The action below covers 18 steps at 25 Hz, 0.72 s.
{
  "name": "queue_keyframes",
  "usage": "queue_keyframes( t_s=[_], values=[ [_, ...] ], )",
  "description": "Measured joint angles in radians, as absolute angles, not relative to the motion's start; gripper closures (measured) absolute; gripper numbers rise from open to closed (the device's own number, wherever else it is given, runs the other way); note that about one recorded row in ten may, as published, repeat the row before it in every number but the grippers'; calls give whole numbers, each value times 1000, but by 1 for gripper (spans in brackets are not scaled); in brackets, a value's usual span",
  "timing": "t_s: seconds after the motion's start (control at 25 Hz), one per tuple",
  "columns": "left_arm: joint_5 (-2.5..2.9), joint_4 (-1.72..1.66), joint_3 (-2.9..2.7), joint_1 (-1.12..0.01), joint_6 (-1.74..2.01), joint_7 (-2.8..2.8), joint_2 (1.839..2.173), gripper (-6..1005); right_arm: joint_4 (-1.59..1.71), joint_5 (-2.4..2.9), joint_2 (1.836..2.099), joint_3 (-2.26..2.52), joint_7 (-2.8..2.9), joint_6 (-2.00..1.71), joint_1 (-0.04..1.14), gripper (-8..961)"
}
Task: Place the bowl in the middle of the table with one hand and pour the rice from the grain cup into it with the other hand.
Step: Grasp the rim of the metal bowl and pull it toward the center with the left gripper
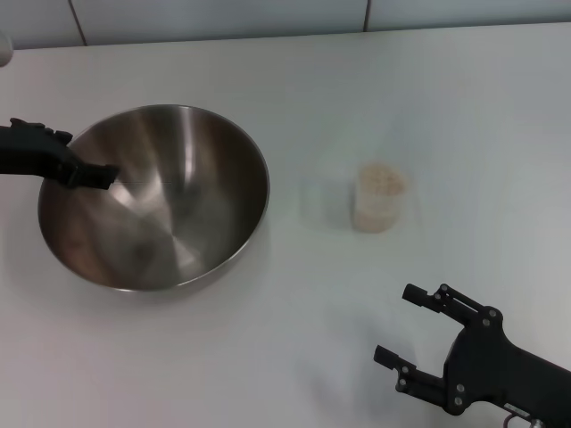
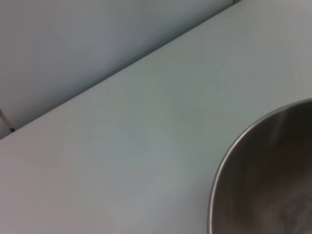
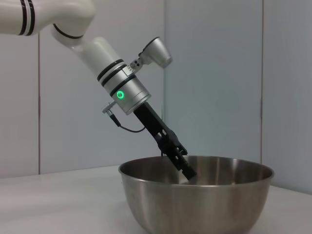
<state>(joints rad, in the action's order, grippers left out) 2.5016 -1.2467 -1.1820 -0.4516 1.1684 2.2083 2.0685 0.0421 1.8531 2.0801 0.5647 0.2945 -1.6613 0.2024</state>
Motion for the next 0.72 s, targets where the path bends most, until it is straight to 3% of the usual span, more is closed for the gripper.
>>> queue_keyframes(
  t_s=[0.4, 0.64, 0.68, 0.72],
  values=[
    [2546, -1242, -1191, -475, 1197, 2220, 2069, 188, 42, 1853, 2080, 566, 295, -1661, 205, 185],
    [2566, -1245, -1188, -487, 1205, 2221, 2069, 375, 43, 1853, 2080, 567, 295, -1661, 207, 185],
    [2569, -1240, -1188, -496, 1212, 2221, 2069, 614, 42, 1853, 2080, 568, 294, -1661, 207, 185],
    [2569, -1240, -1188, -496, 1212, 2221, 2069, 634, 42, 1853, 2080, 568, 294, -1661, 207, 185]
  ],
)
